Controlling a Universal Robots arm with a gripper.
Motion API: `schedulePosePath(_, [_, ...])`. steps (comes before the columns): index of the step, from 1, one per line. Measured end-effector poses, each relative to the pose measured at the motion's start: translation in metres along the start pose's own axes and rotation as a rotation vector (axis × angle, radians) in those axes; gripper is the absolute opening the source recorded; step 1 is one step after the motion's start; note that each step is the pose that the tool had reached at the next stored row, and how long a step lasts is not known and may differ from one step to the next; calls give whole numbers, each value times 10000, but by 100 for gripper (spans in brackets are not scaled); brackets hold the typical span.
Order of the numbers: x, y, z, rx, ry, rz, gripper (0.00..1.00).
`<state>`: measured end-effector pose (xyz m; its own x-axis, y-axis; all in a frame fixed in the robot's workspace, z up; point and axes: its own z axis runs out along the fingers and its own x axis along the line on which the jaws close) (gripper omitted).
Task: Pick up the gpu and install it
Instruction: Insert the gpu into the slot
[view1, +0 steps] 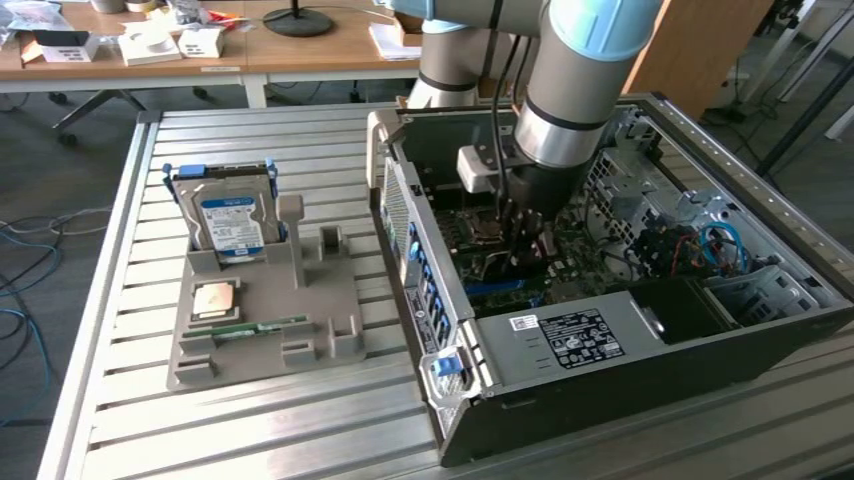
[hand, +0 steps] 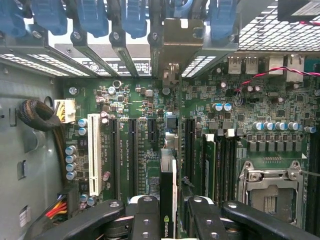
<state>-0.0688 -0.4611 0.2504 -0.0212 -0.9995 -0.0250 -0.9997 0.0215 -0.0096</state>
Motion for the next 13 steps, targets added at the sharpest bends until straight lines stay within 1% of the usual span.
schedulePosePath(13, [1, 4, 23, 0, 2, 0, 26])
